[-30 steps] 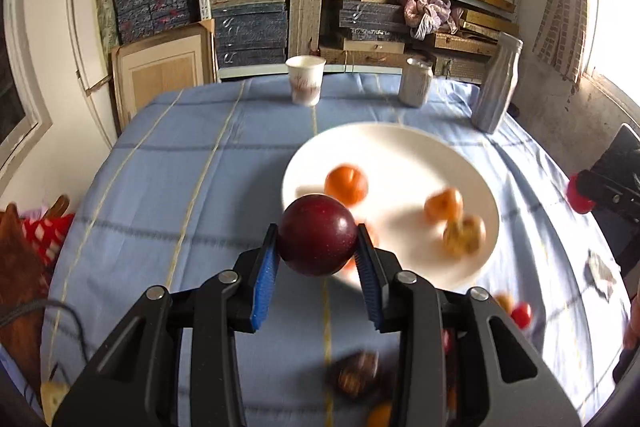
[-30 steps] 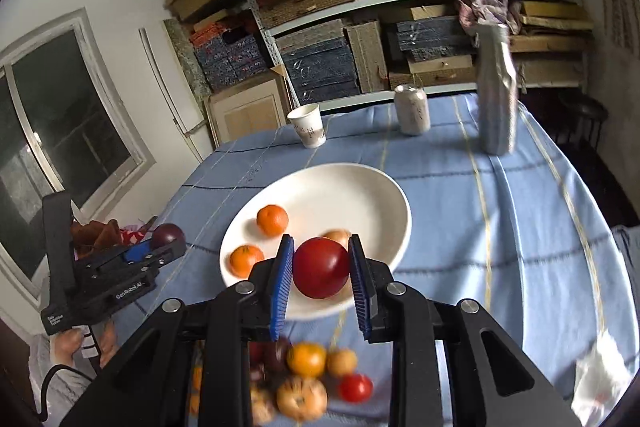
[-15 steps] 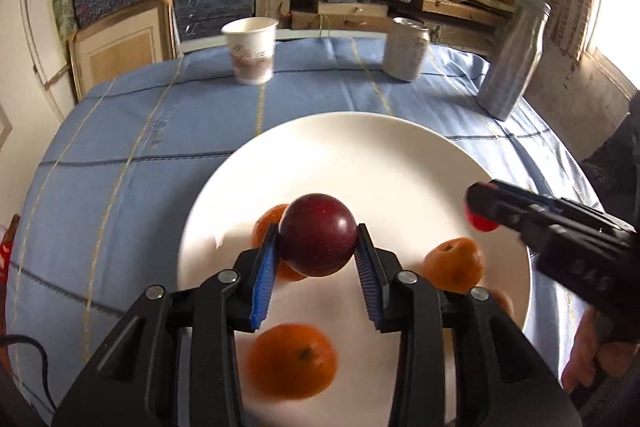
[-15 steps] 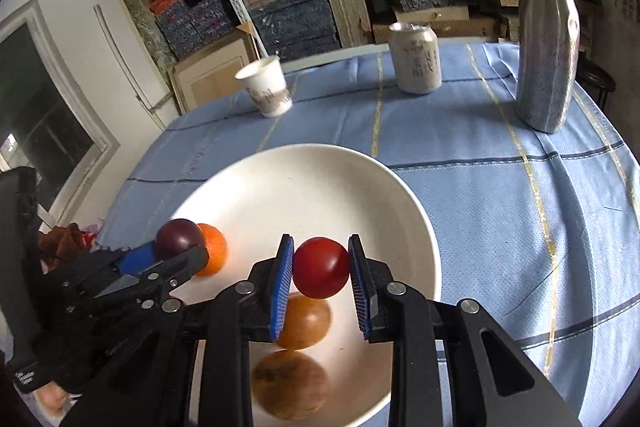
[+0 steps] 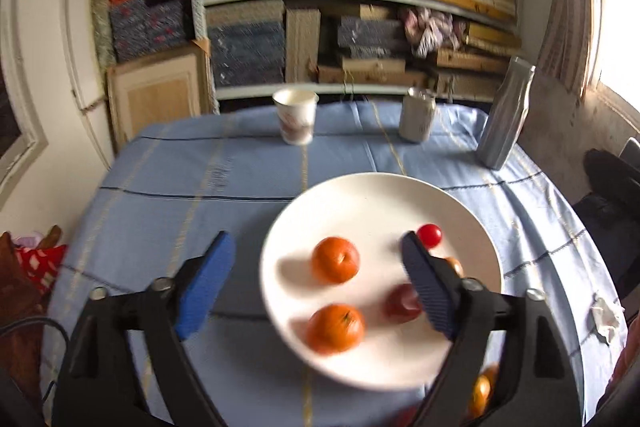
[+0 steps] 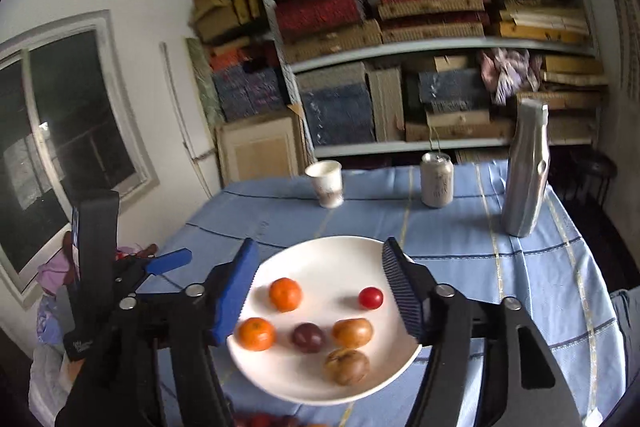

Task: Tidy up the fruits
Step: 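Carry the tomato and plum into the white bowl and open both tools, then withdraw both tools and grasp a dark mangosteen with the left tool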

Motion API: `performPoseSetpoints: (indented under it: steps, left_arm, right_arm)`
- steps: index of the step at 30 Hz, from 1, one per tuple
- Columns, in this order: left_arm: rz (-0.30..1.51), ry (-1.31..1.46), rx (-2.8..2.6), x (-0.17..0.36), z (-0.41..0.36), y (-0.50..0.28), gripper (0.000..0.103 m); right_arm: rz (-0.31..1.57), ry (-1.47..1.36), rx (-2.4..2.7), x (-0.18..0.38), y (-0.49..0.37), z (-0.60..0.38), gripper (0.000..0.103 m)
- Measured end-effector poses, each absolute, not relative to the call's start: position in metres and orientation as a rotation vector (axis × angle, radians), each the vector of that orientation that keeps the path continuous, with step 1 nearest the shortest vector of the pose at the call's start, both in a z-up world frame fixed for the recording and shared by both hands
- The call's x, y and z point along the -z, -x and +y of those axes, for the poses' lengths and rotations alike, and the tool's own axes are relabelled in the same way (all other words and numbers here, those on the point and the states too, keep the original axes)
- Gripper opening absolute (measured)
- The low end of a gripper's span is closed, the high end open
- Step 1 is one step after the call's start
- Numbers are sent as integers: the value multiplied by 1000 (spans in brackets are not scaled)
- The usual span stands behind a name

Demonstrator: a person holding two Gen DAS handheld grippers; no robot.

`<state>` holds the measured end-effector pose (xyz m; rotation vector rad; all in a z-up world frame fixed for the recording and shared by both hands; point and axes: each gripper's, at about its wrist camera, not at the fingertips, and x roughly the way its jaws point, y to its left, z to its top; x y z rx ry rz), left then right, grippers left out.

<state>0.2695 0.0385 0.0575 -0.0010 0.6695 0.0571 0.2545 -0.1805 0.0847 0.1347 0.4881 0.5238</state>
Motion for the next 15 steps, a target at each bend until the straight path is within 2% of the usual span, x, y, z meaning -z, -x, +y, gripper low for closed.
performPoseSetpoints:
  steps: [6,11,15]
  left_arm:
    - [674,43,-94,-38,58,-193,93]
    - [704,76,-151,8,74,-152,94]
    - [752,83,-180,25,82,-156,94]
  right_arm:
    - [509,-134,-553,-48,-194,-192,88]
    - [568,-207,-509,9,-158,-219,88]
    - [651,-270,-454,31,-161,-238,91]
